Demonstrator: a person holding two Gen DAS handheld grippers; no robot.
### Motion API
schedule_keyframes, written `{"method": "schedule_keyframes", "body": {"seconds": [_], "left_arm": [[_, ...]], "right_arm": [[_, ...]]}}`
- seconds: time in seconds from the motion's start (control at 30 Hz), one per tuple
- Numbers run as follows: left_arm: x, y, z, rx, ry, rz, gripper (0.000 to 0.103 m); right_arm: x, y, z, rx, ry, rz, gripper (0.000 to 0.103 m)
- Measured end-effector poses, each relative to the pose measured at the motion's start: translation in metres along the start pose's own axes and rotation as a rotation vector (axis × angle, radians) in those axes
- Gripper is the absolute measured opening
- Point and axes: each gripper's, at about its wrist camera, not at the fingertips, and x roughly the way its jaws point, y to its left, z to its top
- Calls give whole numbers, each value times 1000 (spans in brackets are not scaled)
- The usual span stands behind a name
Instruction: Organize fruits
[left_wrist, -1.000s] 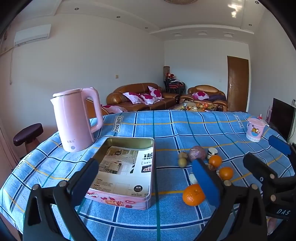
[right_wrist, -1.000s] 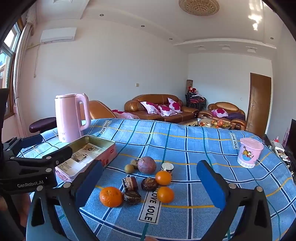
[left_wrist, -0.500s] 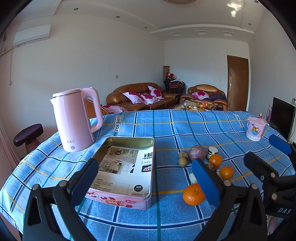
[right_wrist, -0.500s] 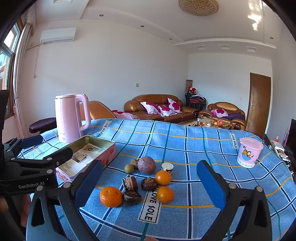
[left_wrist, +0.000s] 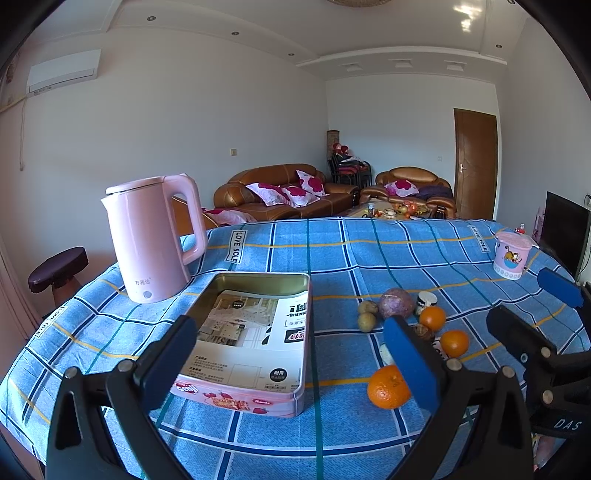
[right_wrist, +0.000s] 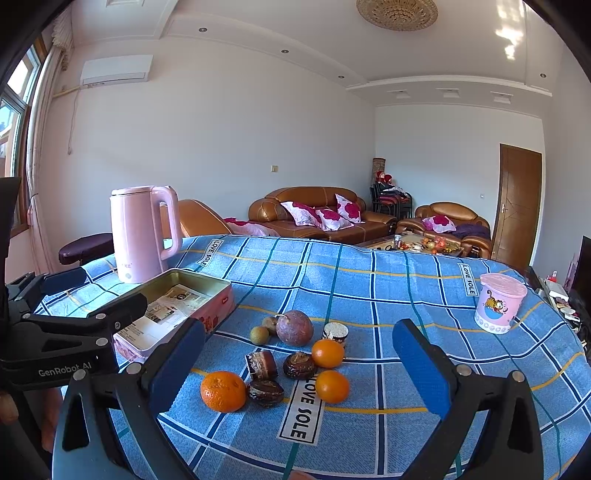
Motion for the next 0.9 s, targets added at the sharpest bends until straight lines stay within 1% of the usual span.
{"method": "schedule_keyframes", "body": {"seconds": [0.9], "left_arm": [[1, 3, -1, 1, 3, 3, 103]], "right_arm": [[2, 2, -4, 6, 15, 6, 102]]}}
